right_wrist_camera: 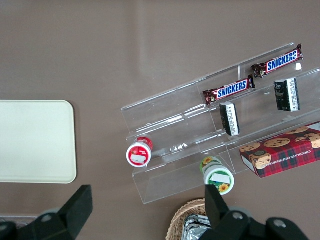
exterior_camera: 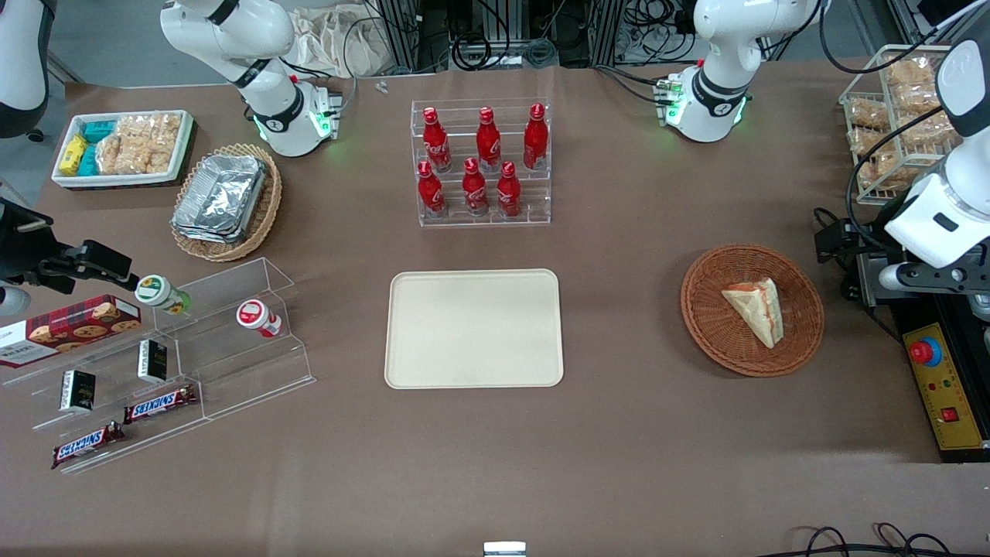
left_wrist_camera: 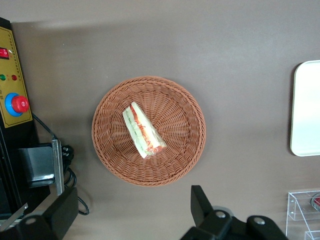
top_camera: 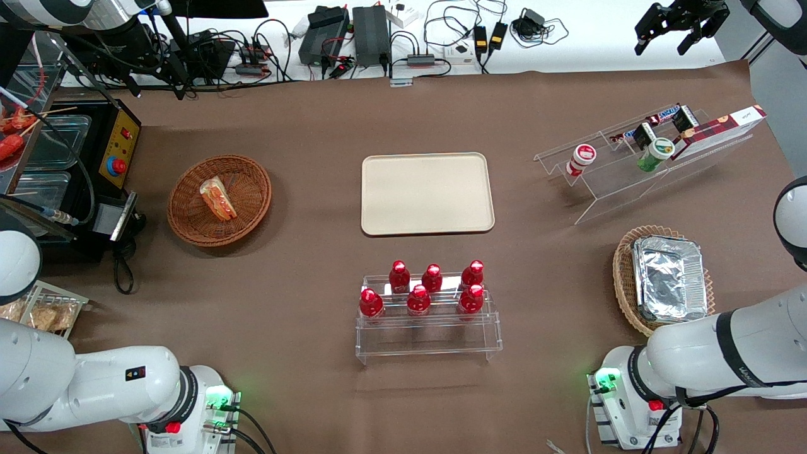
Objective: Place sandwich from basket to tray
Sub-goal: 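Lower the open left gripper onto the sandwich wedge in the basket and close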
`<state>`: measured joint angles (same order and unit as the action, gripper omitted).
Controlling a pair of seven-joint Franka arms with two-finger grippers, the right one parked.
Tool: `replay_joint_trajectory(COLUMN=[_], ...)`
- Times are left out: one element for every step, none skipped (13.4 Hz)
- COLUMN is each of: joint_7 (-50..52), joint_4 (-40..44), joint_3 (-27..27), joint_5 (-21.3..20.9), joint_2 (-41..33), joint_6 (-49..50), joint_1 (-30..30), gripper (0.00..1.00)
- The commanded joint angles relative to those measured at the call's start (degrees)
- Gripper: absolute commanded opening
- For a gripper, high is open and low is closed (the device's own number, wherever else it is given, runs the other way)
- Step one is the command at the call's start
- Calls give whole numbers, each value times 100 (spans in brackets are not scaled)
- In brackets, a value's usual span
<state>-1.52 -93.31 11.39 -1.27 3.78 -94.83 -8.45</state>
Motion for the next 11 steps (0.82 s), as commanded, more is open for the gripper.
replay_joint_trajectory(joint_7=[-42,-33,-24,-24,11,281,1050,1710,2012,2242,2453], joint_4=[-64,-30,49,137,155,112,50,-81,-221,-371,-511], joint_3=[-76,-67,-76,-84,-84,-84,-84,-84,-84,-84,-93], joint_5=[-5,4,74,75,48,5,4,4,4,48,83], joint_2=[-61,-44,8,18,27,35,61,62,36,1,-43], joint_6=[17,17,17,95,183,184,184,123,9,-87,-184], joint_1=[54,54,54,37,19,19,19,2,10,2,-16], gripper=[100,100,100,100,100,100,100,100,100,100,100])
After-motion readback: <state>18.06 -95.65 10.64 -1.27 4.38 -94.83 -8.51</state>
